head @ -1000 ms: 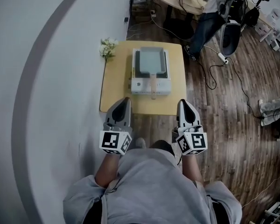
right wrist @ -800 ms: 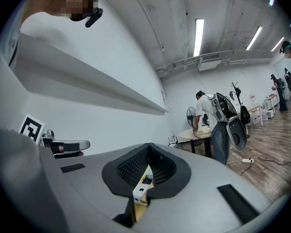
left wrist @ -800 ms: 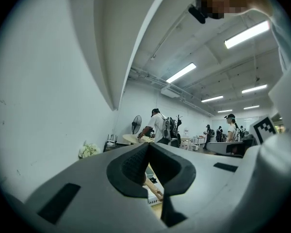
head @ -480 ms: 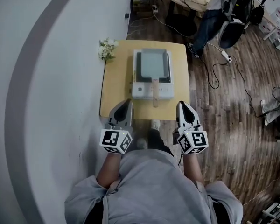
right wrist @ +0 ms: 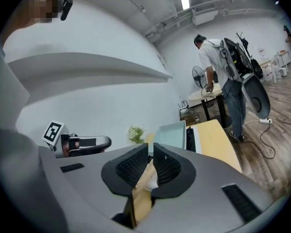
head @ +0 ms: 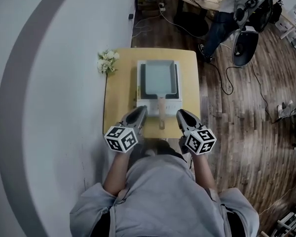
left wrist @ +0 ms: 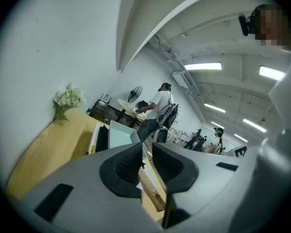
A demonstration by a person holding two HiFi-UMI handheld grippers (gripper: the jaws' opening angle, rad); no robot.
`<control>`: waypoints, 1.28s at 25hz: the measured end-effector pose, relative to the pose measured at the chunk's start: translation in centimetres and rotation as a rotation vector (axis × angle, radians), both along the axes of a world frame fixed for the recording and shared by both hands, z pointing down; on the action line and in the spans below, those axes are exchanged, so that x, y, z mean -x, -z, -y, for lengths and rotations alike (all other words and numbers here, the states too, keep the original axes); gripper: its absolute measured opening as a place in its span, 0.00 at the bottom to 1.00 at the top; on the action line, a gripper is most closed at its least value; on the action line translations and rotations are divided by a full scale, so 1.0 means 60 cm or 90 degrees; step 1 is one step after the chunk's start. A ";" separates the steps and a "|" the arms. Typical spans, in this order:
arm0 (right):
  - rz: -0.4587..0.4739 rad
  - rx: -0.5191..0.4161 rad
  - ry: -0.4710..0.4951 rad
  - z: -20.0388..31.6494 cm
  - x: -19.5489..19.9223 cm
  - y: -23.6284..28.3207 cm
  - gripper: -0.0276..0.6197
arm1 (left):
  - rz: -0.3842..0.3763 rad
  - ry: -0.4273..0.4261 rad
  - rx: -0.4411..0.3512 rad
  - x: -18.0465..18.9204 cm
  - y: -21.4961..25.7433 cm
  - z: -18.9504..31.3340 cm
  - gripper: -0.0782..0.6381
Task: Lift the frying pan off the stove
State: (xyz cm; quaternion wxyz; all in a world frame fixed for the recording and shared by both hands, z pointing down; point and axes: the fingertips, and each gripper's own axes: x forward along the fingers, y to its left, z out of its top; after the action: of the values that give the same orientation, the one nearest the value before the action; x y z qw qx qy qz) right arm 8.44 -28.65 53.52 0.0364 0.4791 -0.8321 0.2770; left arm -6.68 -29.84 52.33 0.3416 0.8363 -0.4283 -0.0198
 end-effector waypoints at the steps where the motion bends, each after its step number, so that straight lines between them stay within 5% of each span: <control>1: 0.015 0.023 0.011 0.005 0.003 -0.017 0.06 | -0.017 -0.014 0.021 -0.008 -0.013 0.007 0.22; 4: 0.066 0.103 0.053 0.011 0.020 -0.068 0.21 | -0.072 -0.045 0.091 -0.022 -0.059 0.023 0.31; 15: 0.258 0.309 0.162 -0.001 0.082 -0.160 0.31 | -0.250 -0.160 0.290 -0.084 -0.166 0.036 0.41; 32: 0.378 0.416 0.244 -0.025 0.139 -0.192 0.32 | -0.340 -0.303 0.402 -0.179 -0.222 0.041 0.43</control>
State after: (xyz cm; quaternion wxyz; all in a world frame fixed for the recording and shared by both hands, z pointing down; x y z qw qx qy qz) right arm 0.11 -27.12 65.03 -0.0035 0.1808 -0.7491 0.6373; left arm 4.06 -32.28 65.64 0.6724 0.7320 -0.1073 -0.0242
